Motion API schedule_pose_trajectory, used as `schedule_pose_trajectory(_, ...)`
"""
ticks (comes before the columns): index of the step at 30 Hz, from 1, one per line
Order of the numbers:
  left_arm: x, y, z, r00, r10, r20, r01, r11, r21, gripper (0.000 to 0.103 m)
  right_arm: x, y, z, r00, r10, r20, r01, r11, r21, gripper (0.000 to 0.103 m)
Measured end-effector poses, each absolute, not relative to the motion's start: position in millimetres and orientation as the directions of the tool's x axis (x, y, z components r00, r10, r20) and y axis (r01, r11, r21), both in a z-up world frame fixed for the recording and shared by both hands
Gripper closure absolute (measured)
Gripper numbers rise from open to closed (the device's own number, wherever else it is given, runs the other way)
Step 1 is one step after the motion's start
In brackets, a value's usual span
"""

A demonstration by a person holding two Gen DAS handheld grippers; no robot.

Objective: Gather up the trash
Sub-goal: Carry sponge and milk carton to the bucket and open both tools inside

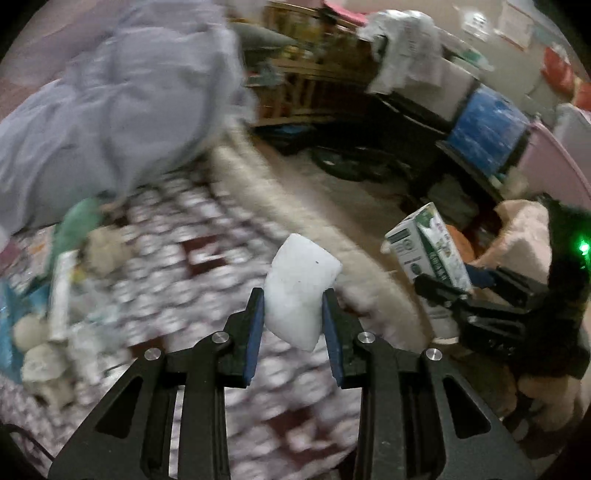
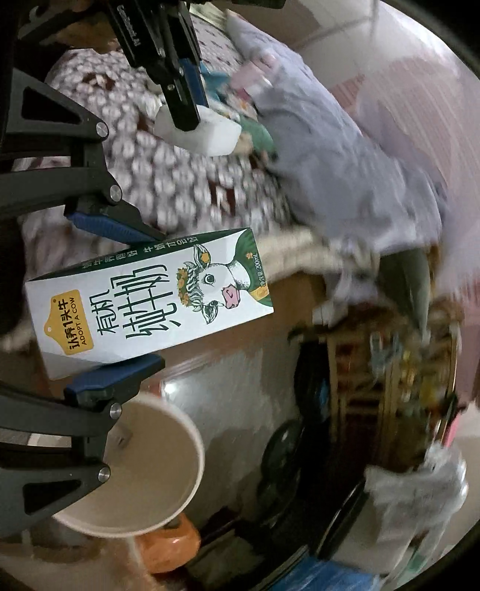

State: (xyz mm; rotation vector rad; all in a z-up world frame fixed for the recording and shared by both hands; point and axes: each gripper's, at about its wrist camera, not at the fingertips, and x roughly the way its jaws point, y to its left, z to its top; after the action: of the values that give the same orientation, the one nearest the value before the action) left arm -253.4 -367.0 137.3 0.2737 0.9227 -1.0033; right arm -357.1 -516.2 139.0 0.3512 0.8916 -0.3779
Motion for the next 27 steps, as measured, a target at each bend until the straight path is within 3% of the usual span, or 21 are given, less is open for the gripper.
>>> schedule_pose_trajectory(15,-316.2,-508.0,112.3,-0.018,-0.614,-0.789,0.878,0.367,-0.306,0.071,-442.7,-629.7,96.1,0.416,-0.292,-0.862,0.691,0.717,0.09,0.046)
schedule_pose_trajectory(21,-322.3,-538.1,102.7,-0.089,-0.62,-0.78,0.862,0.344,-0.372,0.059,-453.9,-654.5,85.4,0.389,-0.298,-0.872,0.742,0.662,0.105,0.046)
schedule_pose_trajectory(24,-323.5,-546.6,99.2,-0.115,-0.625,-0.772,0.857,0.331,-0.395,0.044,-457.7,-663.2,80.2,0.378,-0.296,-0.877,0.763,0.636,0.114,0.045)
schedule_pose_trajectory(26,-322.5,-545.8,98.0,-0.124,-0.632,-0.765,0.85,0.329,-0.411,0.04,-458.6,-665.4,79.7,0.371,-0.31,-0.875,0.773,0.626,0.106,0.035)
schedule_pose_trajectory(27,-321.6,-546.2,97.8,-0.125,-0.635,-0.762,0.847,0.331,-0.415,0.04,-458.7,-665.3,80.5,0.38,-0.316,-0.869,0.775,0.622,0.113,0.023)
